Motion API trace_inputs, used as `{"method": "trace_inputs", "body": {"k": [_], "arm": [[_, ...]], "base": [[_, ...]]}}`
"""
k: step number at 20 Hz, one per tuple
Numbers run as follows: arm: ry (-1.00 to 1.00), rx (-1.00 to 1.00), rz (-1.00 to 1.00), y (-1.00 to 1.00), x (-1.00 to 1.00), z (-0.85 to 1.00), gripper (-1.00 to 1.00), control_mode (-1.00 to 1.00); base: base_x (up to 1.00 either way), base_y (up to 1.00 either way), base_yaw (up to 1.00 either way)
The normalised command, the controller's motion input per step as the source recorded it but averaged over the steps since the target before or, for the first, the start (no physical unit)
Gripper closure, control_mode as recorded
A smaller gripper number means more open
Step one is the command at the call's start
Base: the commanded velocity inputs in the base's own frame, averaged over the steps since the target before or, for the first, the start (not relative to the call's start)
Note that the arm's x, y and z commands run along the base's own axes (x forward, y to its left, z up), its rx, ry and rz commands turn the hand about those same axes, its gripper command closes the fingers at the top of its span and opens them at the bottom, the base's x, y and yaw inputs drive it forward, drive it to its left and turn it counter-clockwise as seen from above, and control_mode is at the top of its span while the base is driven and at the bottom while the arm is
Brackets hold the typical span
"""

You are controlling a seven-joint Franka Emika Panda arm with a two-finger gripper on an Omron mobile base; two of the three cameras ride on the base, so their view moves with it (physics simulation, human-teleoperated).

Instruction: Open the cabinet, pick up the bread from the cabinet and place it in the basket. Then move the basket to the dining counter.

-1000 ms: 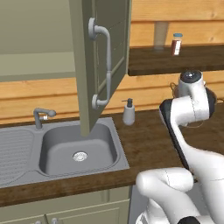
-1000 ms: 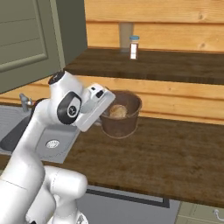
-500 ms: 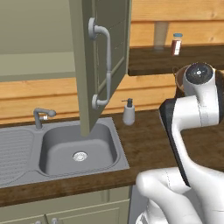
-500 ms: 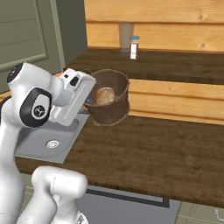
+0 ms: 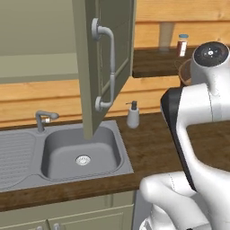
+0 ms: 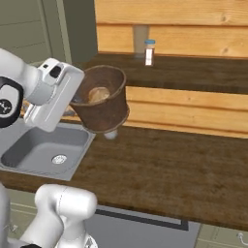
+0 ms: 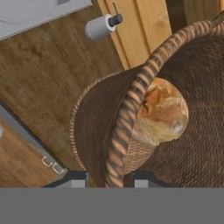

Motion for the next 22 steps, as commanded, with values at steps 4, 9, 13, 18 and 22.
{"method": "trace_inputs", "body": {"k": [4,9,13,18,22], "arm": [[0.00,0.00,0.00,0.00,0.00,0.00,1.00,1.00],[0.00,0.00,0.00,0.00,0.00,0.00,1.00,1.00],[0.00,0.00,0.00,0.00,0.00,0.00,1.00,1.00],[0.00,0.00,0.00,0.00,0.00,0.00,1.00,1.00],[0.00,0.00,0.00,0.00,0.00,0.00,1.00,1.00]], "base": [[-0.46,0.09,-0.01],[-0.88,-0.11,-0.32],[-0.46,-0.11,-0.51],[-0.33,-0.19,-0.59],[-0.18,-0.20,-0.62]]}}
